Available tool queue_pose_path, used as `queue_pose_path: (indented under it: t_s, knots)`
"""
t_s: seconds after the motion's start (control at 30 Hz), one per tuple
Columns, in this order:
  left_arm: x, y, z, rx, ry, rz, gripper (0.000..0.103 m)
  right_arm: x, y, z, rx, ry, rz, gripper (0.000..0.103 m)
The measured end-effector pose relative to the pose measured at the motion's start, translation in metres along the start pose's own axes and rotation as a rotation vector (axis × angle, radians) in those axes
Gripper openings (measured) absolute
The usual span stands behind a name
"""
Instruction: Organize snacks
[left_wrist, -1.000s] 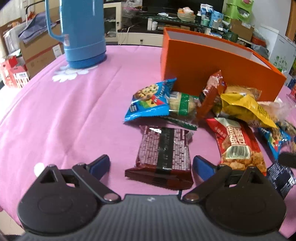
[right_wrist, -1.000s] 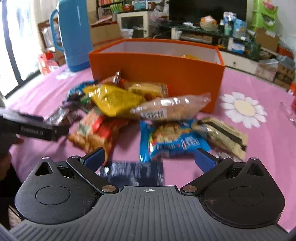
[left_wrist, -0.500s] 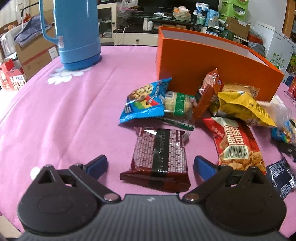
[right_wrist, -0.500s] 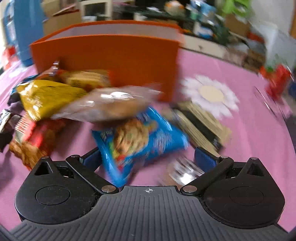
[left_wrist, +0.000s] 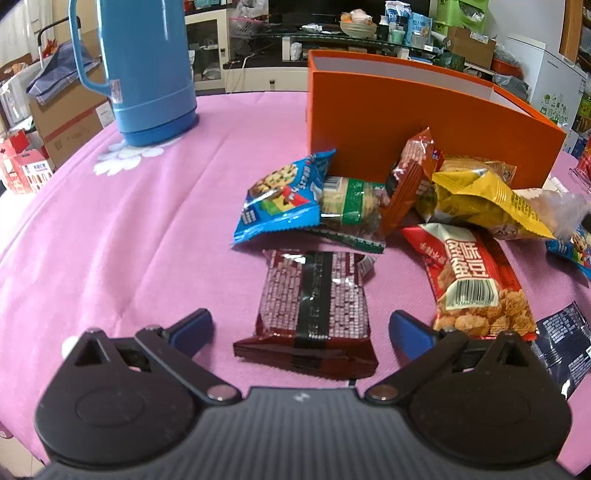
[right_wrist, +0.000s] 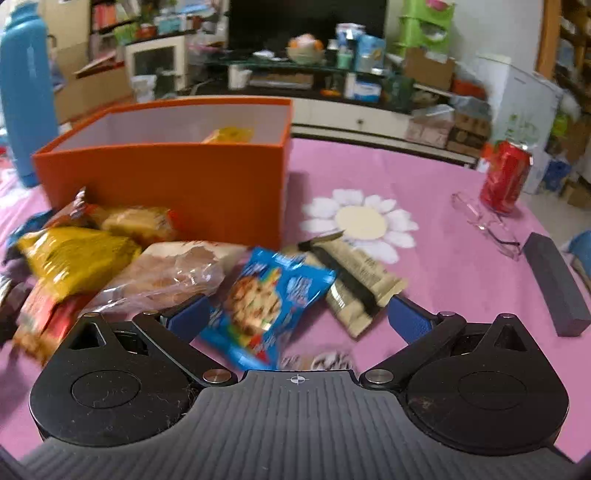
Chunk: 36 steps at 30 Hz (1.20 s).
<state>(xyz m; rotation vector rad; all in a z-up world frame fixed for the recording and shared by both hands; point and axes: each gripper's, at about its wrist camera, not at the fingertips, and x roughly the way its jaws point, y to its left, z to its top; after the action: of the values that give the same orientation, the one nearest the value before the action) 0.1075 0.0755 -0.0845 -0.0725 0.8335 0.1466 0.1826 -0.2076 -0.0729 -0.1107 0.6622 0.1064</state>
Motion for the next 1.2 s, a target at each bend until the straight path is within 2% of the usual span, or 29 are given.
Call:
queue_pose_path:
  t_s: [0.1, 0.13, 0.2, 0.3, 0.43, 0.5, 0.57, 0.67, 1.0, 1.2]
  knots:
    - [0.001, 0.0, 0.001, 0.0, -0.003, 0.001, 0.101, -0.004, -0.012, 0.005, 0.078, -0.047, -0.004, 0.084]
    - [0.001, 0.0, 0.001, 0.0, -0.003, 0.001, 0.101, 0.006, -0.012, 0.007, 0.055, -0.008, -0.032, 0.084]
    - [0.001, -0.001, 0.001, 0.003, -0.002, -0.005, 0.101, 0.029, -0.007, 0.007, 0.016, 0.092, -0.035, 0.084]
    - [0.002, -0.003, 0.001, 0.01, -0.005, -0.005, 0.102, 0.036, -0.003, 0.004, 0.048, 0.081, 0.032, 0.084]
    - [0.002, -0.005, 0.001, 0.013, -0.008, -0.004, 0.102, 0.04, 0.011, 0.01, 0.031, 0.048, 0.045, 0.084]
    - [0.002, -0.006, 0.001, 0.013, -0.01, -0.003, 0.102, 0.049, 0.019, 0.01, 0.032, 0.059, 0.064, 0.084]
    - [0.002, -0.006, 0.001, 0.014, -0.011, -0.004, 0.102, 0.059, 0.024, 0.009, 0.017, 0.073, 0.046, 0.084]
    - [0.002, -0.006, 0.001, 0.015, -0.012, -0.006, 0.102, 0.063, 0.017, 0.007, 0.032, 0.1, 0.044, 0.084]
    - [0.002, -0.006, 0.0, 0.017, -0.012, -0.006, 0.102, 0.028, -0.031, -0.025, 0.066, 0.136, 0.075, 0.084]
    - [0.002, -0.005, 0.0, 0.017, -0.013, -0.008, 0.102, -0.027, -0.056, -0.031, 0.215, 0.029, 0.176, 0.084]
